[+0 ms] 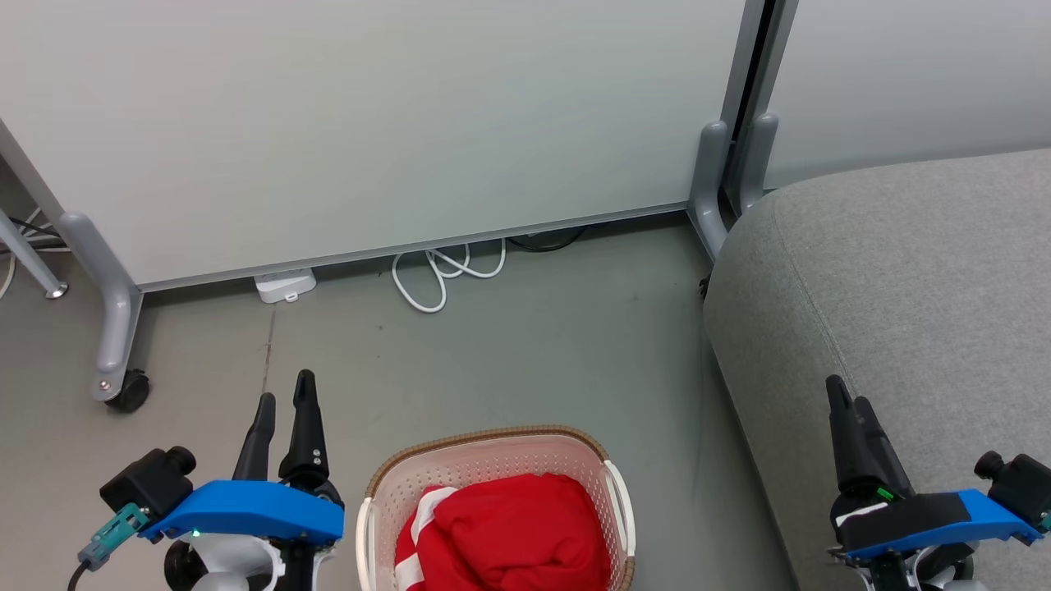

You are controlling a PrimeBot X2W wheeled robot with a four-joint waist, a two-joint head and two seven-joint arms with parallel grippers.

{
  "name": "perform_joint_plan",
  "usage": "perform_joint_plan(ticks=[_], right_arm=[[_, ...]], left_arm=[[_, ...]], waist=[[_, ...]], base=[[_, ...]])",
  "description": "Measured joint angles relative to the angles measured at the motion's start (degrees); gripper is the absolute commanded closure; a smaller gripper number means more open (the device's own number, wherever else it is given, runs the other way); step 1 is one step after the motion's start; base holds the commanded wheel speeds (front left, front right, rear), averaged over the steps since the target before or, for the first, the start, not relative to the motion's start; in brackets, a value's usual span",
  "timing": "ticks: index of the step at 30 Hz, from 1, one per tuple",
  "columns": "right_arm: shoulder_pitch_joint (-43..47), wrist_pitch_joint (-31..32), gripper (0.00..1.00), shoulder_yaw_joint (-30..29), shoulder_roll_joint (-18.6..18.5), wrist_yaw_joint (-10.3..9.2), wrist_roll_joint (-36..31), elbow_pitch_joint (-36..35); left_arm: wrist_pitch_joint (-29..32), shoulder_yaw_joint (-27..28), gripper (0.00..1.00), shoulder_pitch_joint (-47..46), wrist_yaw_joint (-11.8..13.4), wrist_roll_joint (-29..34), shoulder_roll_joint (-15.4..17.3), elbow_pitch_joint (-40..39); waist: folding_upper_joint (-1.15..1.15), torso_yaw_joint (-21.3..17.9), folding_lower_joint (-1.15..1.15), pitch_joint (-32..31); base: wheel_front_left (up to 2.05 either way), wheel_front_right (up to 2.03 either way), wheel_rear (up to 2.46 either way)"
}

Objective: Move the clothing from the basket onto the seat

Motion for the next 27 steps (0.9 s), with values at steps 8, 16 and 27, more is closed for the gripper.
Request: perform_joint_plan(ticks=[8,16,27], right_arm=[[-0.02,-1.46,0.0,0.48,-0.02,0.0,-6.2,0.53],[-0.18,-2.8,0.0,1.23,-0.03,0.0,-11.57,0.58],[-0.23,-4.46,0.0,2.13,-0.08,0.01,-18.37,0.58]], left_arm=[[-1.44,-1.74,0.0,-0.53,0.86,5.81,0.6,0.74],[-2.77,-3.26,0.0,-1.04,1.63,11.23,1.04,1.25],[-4.44,-4.94,0.0,-1.63,2.34,17.9,1.32,1.58]], waist=[[0.0,0.11,0.0,-0.01],[0.0,0.26,0.0,-0.02],[0.0,0.47,0.0,0.01]], base=[[0.0,0.0,0.0],[0.0,0.0,0.0],[0.0,0.0,0.0]])
